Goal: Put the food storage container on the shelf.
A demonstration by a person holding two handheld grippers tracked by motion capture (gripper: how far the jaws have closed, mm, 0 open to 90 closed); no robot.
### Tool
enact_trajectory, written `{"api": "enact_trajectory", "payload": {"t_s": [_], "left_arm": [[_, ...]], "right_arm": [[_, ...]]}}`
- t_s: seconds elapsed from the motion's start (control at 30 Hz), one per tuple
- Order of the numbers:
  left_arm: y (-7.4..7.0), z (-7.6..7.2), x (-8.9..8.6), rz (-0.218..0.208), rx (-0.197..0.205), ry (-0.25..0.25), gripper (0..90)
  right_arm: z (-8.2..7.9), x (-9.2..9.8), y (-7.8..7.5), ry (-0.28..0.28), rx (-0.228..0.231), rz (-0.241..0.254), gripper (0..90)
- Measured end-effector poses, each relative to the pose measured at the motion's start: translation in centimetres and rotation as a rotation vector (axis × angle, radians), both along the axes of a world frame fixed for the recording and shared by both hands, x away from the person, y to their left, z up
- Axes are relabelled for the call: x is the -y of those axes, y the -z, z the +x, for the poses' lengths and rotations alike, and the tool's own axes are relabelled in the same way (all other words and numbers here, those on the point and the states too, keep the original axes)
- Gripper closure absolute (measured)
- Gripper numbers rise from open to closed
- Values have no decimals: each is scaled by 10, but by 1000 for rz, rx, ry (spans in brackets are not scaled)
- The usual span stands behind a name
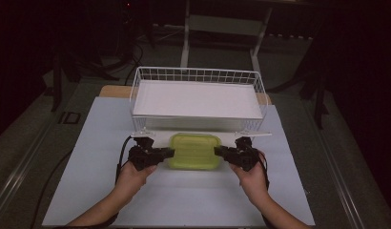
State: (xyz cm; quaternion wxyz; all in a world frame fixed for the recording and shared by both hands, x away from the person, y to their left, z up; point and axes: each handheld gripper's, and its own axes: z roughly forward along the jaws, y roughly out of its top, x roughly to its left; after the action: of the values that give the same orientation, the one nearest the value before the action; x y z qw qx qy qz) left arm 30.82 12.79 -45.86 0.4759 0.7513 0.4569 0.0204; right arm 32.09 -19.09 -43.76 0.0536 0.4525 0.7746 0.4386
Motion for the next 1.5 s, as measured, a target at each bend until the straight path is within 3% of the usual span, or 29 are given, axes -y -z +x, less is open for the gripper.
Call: {"api": "enact_trajectory", "payload": {"t_s": [0.47,0.8,1.1,1.33,1.5], "left_arm": [[36,34,-1,-11,-18,-48,804],[45,49,4,-7,-12,-76,802],[48,51,6,-35,-13,-88,799],[51,55,8,-55,27,-117,768],[53,59,9,-51,55,-128,731]], "right_arm": [[28,-9,28,53,-2,-28,788],[43,-11,38,82,16,-42,786],[50,-9,45,113,19,-50,767],[52,-12,45,144,65,-71,746],[54,-16,48,175,129,-105,716]]}}
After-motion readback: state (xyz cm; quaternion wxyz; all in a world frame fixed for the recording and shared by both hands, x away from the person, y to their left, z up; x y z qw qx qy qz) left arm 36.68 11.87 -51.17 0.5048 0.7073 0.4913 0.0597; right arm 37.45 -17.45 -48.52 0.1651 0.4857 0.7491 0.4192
